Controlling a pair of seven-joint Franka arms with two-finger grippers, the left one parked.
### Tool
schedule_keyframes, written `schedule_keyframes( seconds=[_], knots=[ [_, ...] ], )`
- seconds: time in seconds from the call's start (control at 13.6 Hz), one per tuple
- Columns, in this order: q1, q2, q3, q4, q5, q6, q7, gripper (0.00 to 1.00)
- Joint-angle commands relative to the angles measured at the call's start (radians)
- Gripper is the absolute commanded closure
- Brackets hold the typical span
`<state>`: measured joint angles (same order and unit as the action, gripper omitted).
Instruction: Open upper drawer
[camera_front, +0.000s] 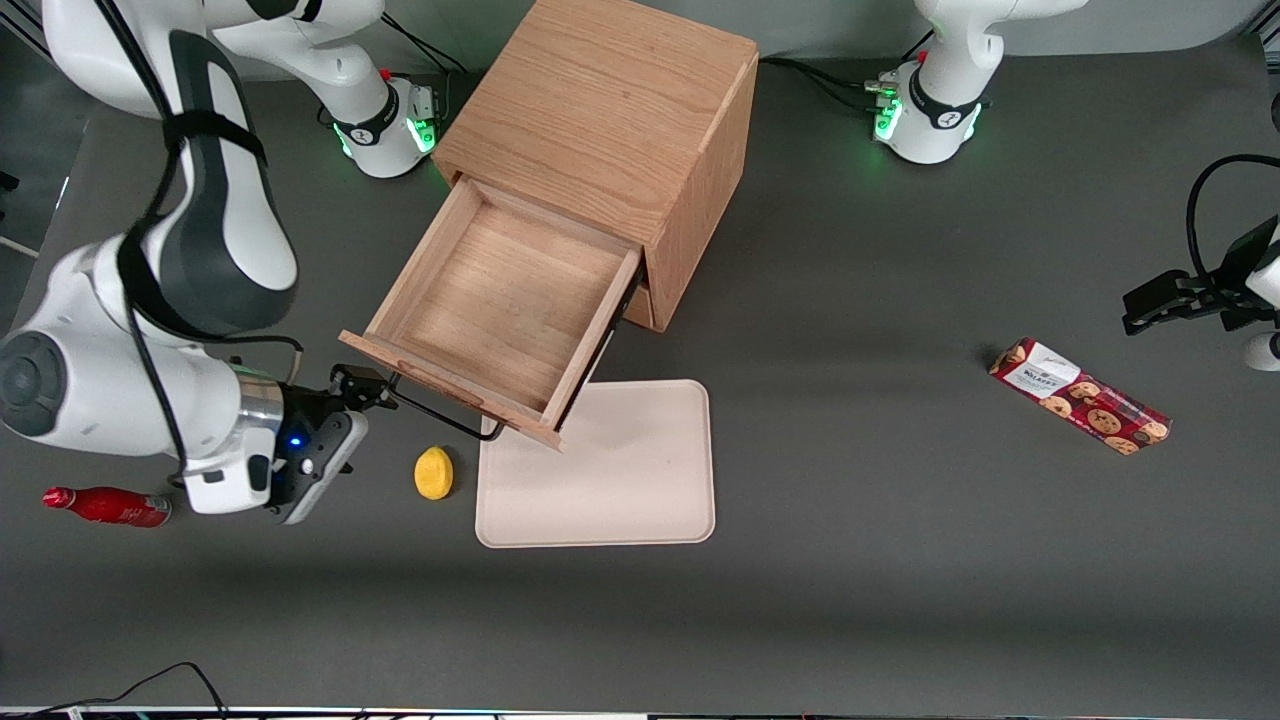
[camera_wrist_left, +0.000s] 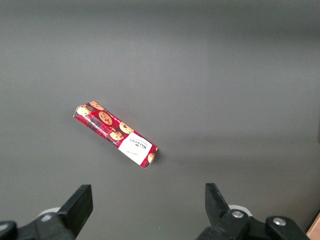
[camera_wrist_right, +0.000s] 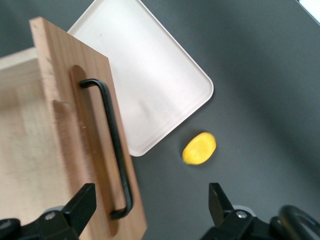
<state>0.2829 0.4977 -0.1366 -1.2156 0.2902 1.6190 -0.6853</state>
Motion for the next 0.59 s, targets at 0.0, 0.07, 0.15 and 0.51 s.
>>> schedule_keyframes(
  seconds=[0.0,0.07,0.15,0.51],
  knots=[
    [-0.007,-0.146,-0.005,-0.077,-0.029,-0.045,0.140,0.00],
    [-0.011,-0.201,-0.005,-0.122,-0.090,-0.045,0.165,0.00],
    [-0.011,-0.240,-0.006,-0.148,-0.127,-0.045,0.200,0.00],
    [-0.013,-0.431,0.005,-0.313,-0.302,-0.071,0.634,0.00]
  ],
)
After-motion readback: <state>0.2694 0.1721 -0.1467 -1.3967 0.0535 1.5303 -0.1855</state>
